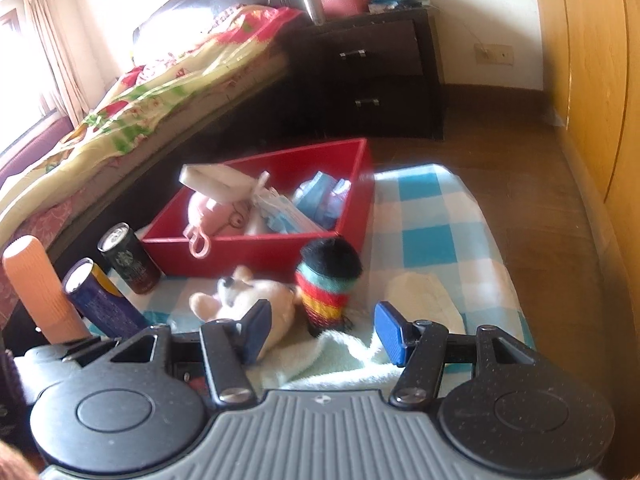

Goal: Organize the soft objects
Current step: 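Move back to the pile and grasp the maroon knit hat with the left tool, then lift the maroon hat with the left tool while the right tool grasps the white towel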

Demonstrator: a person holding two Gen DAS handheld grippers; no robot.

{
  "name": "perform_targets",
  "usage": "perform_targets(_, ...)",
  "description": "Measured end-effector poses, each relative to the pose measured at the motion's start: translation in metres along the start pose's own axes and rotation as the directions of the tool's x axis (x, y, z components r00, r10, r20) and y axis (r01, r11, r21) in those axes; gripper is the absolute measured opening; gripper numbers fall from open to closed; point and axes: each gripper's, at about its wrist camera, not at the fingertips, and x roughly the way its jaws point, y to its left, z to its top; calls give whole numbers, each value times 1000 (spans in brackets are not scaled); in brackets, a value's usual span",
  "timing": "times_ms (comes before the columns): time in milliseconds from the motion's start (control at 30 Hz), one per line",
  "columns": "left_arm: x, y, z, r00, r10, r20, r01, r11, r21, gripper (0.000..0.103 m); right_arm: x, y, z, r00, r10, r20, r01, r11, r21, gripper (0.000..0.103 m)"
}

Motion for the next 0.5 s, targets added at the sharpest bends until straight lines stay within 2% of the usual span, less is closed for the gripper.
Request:
perform_targets(33,4,2,-2,1000,9,-12,-9,1000,-6,42,3,-3,0,1000,-4,-10,4,1000,3,35)
perform_targets(233,-10,16,0,1000,-11,-13,10,998,-57,20,24,-10,0,996,-32,-78,31,999,-5,36)
perform_targets(267,-12,19,1,1000,-18,-13,17,998,-68,18,27,-9,-2,996,-32,-89,31,999,-7,36)
perform_targets(333,-19,22,3,1000,-27,-6,26,997,-76,16,33,-5,-8,992,-36,-119,32,999,-36,47)
perform_targets(367,-23,22,4,1000,-28,1,28,997,-77,16,36,-2,-12,991,-36,-130,30,998,-50,48)
perform_targets(500,-36,24,7,998,-62,17,64,994,-88,16,47,9,-24,984,-4,-176,-8,998,-66,49)
